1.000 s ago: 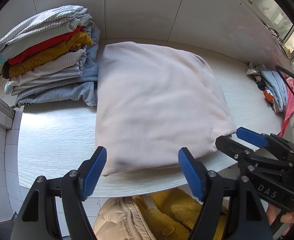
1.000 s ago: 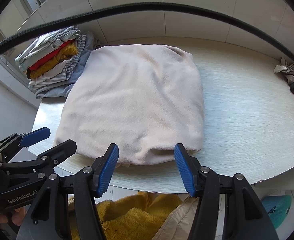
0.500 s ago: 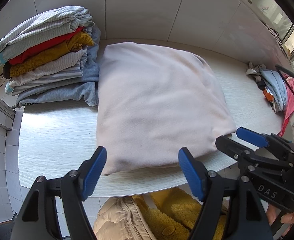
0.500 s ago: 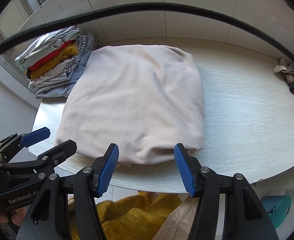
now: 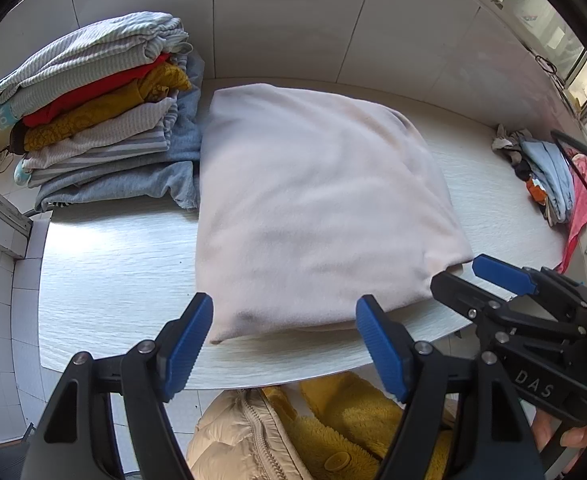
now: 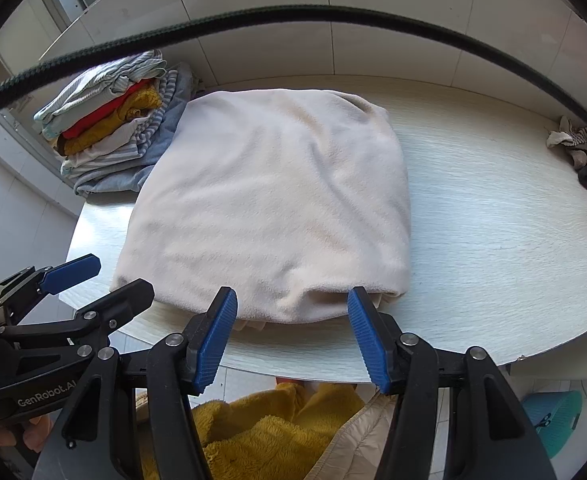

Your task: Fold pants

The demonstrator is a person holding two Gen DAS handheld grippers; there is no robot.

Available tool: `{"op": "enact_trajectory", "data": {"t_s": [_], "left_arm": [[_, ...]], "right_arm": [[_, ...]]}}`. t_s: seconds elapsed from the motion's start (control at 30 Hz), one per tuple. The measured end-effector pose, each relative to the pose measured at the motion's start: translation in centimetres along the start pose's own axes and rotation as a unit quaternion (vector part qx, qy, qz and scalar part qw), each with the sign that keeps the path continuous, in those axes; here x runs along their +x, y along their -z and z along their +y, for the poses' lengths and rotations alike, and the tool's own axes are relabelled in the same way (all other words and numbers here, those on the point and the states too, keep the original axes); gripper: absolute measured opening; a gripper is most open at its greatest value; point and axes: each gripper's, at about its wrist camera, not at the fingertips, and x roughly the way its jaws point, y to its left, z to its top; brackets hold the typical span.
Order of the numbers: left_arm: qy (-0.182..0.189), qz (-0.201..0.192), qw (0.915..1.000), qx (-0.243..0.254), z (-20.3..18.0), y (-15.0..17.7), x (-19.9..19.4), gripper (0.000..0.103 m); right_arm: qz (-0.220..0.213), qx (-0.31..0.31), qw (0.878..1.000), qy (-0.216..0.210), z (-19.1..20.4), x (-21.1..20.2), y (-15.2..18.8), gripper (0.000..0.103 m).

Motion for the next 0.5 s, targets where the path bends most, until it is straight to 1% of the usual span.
{"op": "enact_trajectory", "data": {"t_s": [0.5], "left_arm": [[-0.001,-0.003,1.0000,0.002,-0.20,0.08,-0.09,0.077]], "right_arm": [[0.001,-0.002,1.000,-0.001,-0.03,-0.01,0.03,0.059]]}}
